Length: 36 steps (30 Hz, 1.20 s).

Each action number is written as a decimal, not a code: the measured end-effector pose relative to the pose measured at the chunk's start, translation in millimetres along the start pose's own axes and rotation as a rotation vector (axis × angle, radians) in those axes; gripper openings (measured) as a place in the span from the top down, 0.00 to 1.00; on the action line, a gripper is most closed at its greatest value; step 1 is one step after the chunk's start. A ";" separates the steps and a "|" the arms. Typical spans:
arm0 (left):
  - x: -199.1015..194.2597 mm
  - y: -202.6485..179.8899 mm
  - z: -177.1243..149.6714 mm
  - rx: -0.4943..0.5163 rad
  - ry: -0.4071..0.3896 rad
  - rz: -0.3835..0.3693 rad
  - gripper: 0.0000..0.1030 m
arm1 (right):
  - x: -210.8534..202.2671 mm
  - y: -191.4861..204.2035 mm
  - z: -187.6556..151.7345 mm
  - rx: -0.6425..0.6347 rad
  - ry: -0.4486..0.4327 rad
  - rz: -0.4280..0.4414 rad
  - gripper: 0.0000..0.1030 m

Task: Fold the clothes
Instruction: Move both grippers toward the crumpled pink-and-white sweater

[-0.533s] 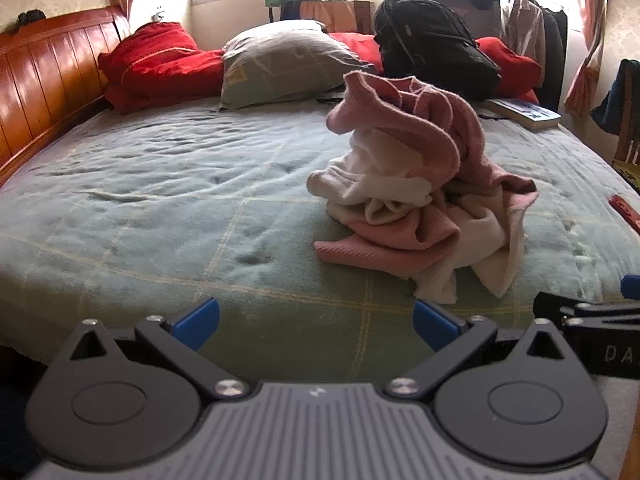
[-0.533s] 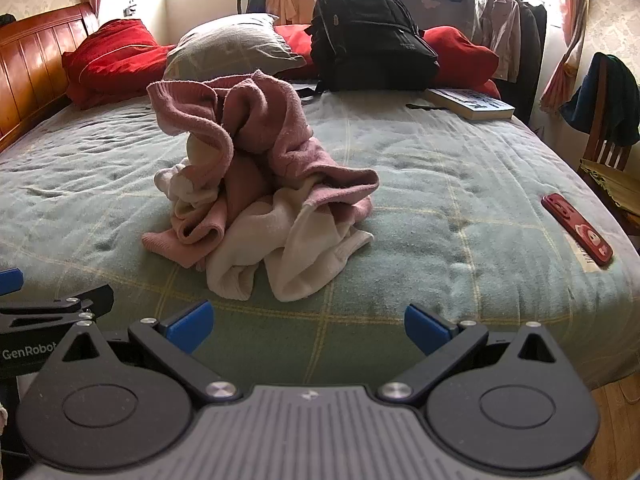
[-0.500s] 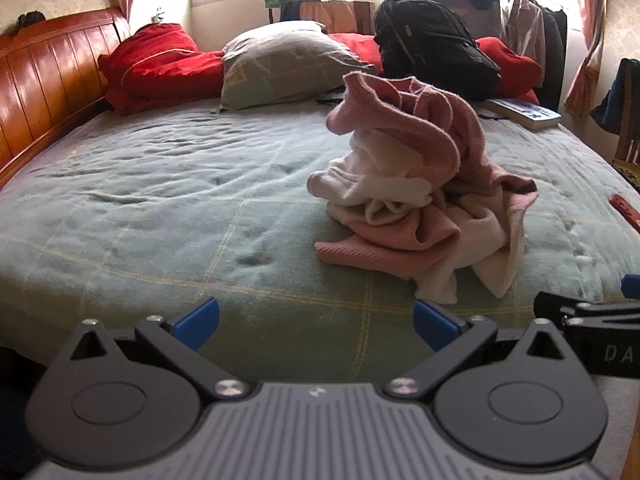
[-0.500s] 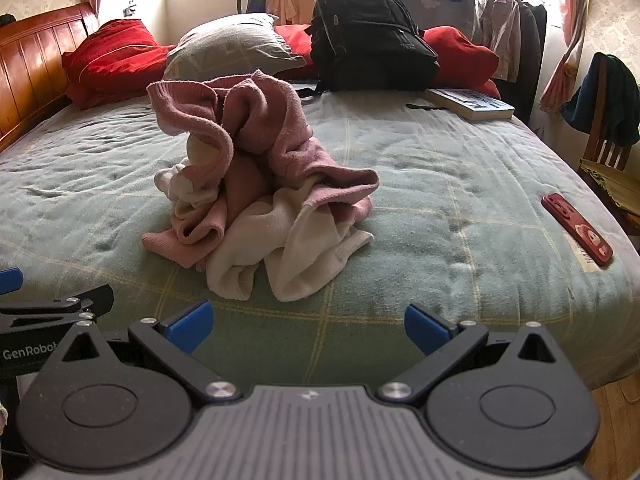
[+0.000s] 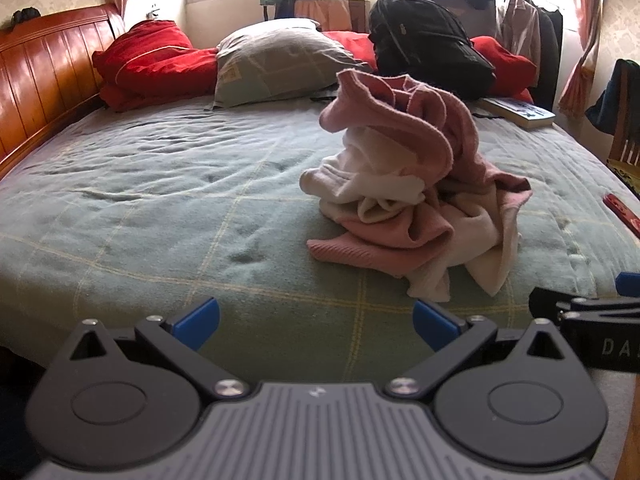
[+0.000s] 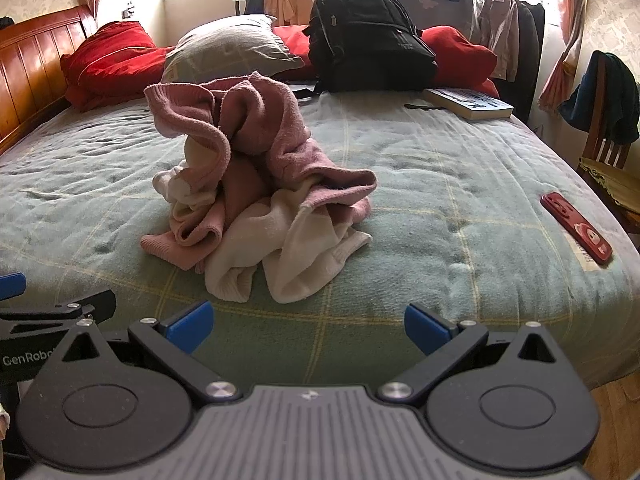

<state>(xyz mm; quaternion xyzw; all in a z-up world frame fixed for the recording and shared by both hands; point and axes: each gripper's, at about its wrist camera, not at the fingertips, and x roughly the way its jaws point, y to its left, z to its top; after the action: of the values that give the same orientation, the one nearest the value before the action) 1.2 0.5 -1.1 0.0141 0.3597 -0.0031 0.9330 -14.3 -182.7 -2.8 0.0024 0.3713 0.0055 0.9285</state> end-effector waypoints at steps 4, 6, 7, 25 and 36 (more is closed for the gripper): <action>-1.6 -0.6 -0.1 0.003 -0.003 0.001 0.01 | -0.8 -0.4 0.3 0.000 -0.004 -0.001 0.00; -1.4 -0.4 -0.1 0.002 -0.002 0.001 0.01 | -0.8 -0.6 0.7 0.000 -0.005 -0.001 0.00; -1.5 -0.5 0.0 0.002 -0.002 0.002 0.01 | -0.9 -0.7 0.9 0.001 -0.005 -0.001 0.00; -0.6 -2.1 -0.2 0.009 -0.001 0.000 0.01 | -0.6 -1.4 2.1 0.003 -0.007 0.001 0.00; 2.1 -2.9 2.3 0.015 -0.001 0.003 0.01 | 1.6 -1.5 3.8 0.001 -0.011 -0.006 0.00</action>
<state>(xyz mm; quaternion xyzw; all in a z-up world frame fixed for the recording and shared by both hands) 4.2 -2.5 -0.8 0.0217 0.3590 -0.0044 0.9331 -10.5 -184.2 -1.1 0.0018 0.3660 0.0023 0.9306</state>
